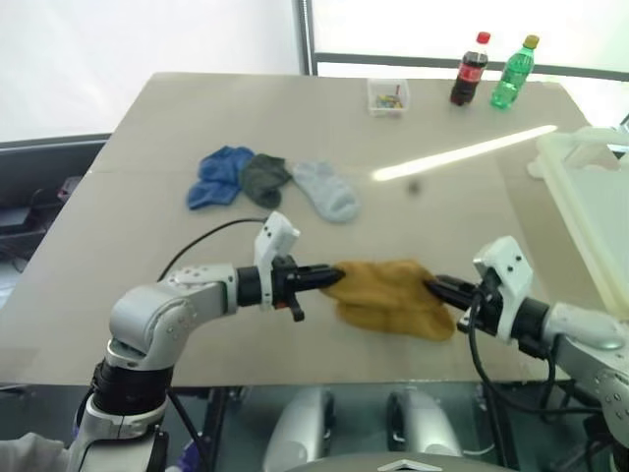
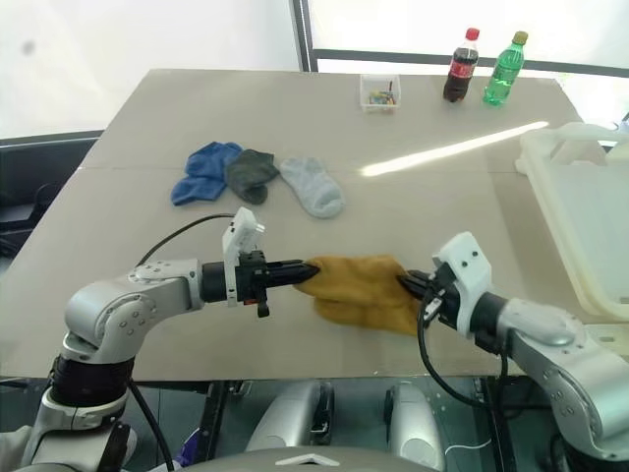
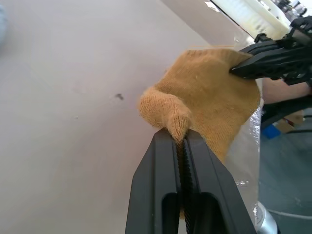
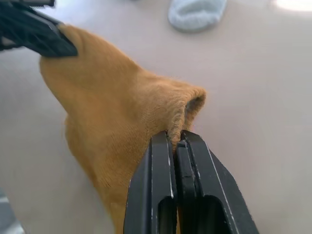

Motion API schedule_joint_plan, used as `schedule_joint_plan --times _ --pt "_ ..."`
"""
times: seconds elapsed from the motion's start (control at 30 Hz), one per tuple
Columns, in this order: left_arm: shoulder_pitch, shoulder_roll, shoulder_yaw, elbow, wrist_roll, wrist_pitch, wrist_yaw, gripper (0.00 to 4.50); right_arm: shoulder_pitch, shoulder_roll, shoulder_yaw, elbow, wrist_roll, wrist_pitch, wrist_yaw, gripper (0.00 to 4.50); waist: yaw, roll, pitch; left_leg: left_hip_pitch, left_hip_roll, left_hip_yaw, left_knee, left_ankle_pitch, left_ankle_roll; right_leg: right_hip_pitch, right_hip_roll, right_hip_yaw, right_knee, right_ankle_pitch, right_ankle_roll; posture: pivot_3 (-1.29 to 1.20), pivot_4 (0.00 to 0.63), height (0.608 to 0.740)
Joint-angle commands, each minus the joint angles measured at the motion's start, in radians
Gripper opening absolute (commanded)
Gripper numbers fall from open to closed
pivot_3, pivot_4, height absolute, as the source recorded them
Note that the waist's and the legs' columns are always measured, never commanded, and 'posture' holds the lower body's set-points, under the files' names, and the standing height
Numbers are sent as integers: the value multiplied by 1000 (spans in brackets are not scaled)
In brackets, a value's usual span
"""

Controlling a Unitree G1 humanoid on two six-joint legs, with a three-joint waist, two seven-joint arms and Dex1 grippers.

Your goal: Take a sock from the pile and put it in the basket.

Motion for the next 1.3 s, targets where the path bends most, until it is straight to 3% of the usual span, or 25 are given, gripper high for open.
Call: schedule_joint_plan --times 0.03,0.4,0.67,0.7,0.77,0.97,1.0,1.03,1.07,1.17,1.3 --pt "0 -13 -41 -34 9 -33 -1 0 51 8 -47 -56 24 -8 -39 38 0 0 0 0 0 0 0 0 0 0 0 0 0 0 0 0 150 729" --pt "-15 -22 -117 15 45 -58 -9 0 137 -26 -43 -58 26 -48 -76 38 1 0 0 0 1 0 0 0 0 0 1 0 0 -1 -2 0 150 729" --pt "-8 -21 -205 58 119 -92 -19 0 163 -61 94 36 -66 -129 -71 38 0 0 0 0 1 0 0 0 0 0 1 0 -1 -1 -2 0 150 729" --pt "-9 -23 -208 62 128 -100 -17 696 160 -65 109 52 -80 -145 -68 0 0 0 0 0 1 0 0 0 0 0 1 0 -1 -1 -2 0 150 729" --pt "-8 -23 -213 67 148 -116 -13 1344 155 -68 125 76 -98 -170 -65 0 1 0 0 0 1 0 0 0 0 0 1 0 -1 -2 -2 0 150 729" --pt "18 -32 -166 44 143 -113 17 4333 153 -76 146 120 -143 -244 -52 0 1 0 0 0 1 0 0 0 0 0 0 0 -1 -1 -2 0 150 729" --pt "22 -33 -149 38 131 -109 19 4470 155 -87 150 124 -158 -269 -43 0 1 0 0 0 1 0 0 0 0 0 0 0 -1 -1 -2 0 150 729" --pt "28 -31 -134 31 123 -112 19 4500 162 -94 147 122 -156 -280 -27 655 1 0 0 0 1 0 0 0 0 0 0 0 -1 -1 -2 0 150 729" --pt "34 -26 -120 27 120 -121 16 4500 173 -103 141 112 -147 -289 -10 866 0 0 0 0 1 0 0 0 0 0 0 0 -1 -1 -2 0 150 729" --pt "63 11 -83 23 122 -162 -26 4500 192 -110 106 90 -155 -317 -17 2123 1 0 0 0 1 0 0 0 0 0 0 0 -1 -2 -2 0 150 729" --pt "88 48 -44 34 98 -178 -82 4500 214 -104 29 60 -108 -369 25 2123 1 0 0 0 1 0 0 0 0 0 0 0 -1 -2 -2 0 150 729"
